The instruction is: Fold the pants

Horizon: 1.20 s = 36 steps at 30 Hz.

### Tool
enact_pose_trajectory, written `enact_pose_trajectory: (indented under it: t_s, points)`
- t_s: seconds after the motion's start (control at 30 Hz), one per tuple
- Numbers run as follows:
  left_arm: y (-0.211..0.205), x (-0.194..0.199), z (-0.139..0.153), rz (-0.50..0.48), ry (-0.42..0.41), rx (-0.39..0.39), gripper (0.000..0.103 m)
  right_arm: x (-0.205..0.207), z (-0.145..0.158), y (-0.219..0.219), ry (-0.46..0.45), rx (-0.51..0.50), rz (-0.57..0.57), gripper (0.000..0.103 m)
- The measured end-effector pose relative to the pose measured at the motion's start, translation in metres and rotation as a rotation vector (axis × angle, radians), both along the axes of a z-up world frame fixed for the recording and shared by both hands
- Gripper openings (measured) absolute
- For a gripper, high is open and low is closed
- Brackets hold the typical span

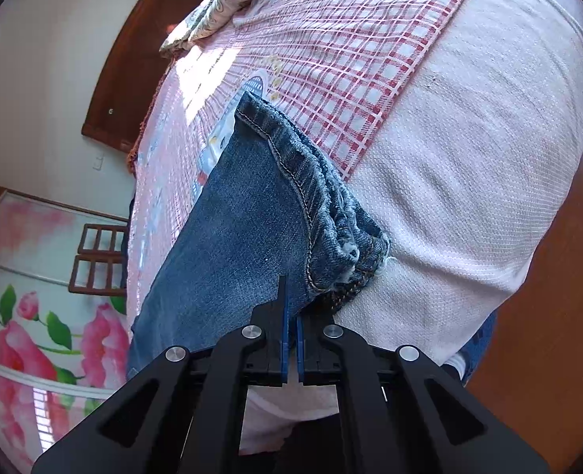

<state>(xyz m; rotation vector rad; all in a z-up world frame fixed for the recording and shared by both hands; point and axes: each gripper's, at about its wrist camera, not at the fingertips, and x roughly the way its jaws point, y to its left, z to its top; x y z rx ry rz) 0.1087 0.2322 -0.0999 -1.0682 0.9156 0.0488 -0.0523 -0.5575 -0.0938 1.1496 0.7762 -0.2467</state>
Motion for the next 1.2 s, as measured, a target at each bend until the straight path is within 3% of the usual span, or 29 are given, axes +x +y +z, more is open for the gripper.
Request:
enact_pose_trajectory:
  t_s: [0.07,0.1,0.17,0.23,0.3,0.37,0.47,0.53,0.63,0.77,0.83,0.93,1.13,1.17,1.2]
  points:
    - [0.005,-0.001,0.003,-0.008,0.01,-0.002,0.026,-0.002,0.002,0.002,0.042,0.069,0.026,0.007]
    - [0.005,-0.001,0.01,-0.007,0.023,0.036,0.03,-0.005,0.007,0.006,0.043,0.09,0.044,0.016]
    - [-0.002,-0.008,0.03,0.011,0.025,0.178,0.045,-0.005,0.027,0.023,0.008,0.065,0.12,0.03]
    - [-0.019,-0.014,0.05,-0.026,-0.034,0.269,0.045,0.005,0.05,0.044,-0.028,0.021,0.213,0.042]
    - [-0.051,-0.014,0.07,-0.121,-0.11,0.35,0.05,0.031,0.073,0.068,-0.077,-0.041,0.308,0.042]
    - [-0.089,-0.008,0.084,-0.275,-0.22,0.343,0.064,0.071,0.094,0.096,-0.106,-0.138,0.409,0.042]
    - [-0.155,0.001,0.095,-0.5,-0.346,0.325,0.072,0.143,0.12,0.149,-0.152,-0.289,0.562,0.042]
    - [-0.197,0.008,0.091,-0.63,-0.364,0.322,0.072,0.193,0.132,0.193,-0.196,-0.362,0.681,0.042]
    - [-0.236,0.013,0.071,-0.737,-0.33,0.343,0.071,0.26,0.135,0.259,-0.175,-0.506,0.829,0.042]
    - [-0.239,0.017,0.032,-0.752,-0.205,0.299,0.068,0.319,0.12,0.329,-0.115,-0.689,0.983,0.042]
    - [-0.23,0.01,0.027,-0.75,-0.257,0.272,0.064,0.336,0.11,0.348,-0.092,-0.726,1.036,0.042]
    - [-0.219,0.006,0.022,-0.74,-0.272,0.225,0.061,0.354,0.094,0.369,-0.046,-0.774,1.096,0.042]
    - [-0.216,0.0,0.02,-0.741,-0.297,0.252,0.059,0.375,0.063,0.387,0.029,-0.77,1.156,0.042]
    - [-0.215,0.001,0.019,-0.739,-0.297,0.246,0.059,0.378,0.058,0.391,0.051,-0.786,1.163,0.038]
    - [-0.216,0.002,0.019,-0.739,-0.297,0.24,0.059,0.38,0.054,0.396,0.068,-0.803,1.178,0.025]
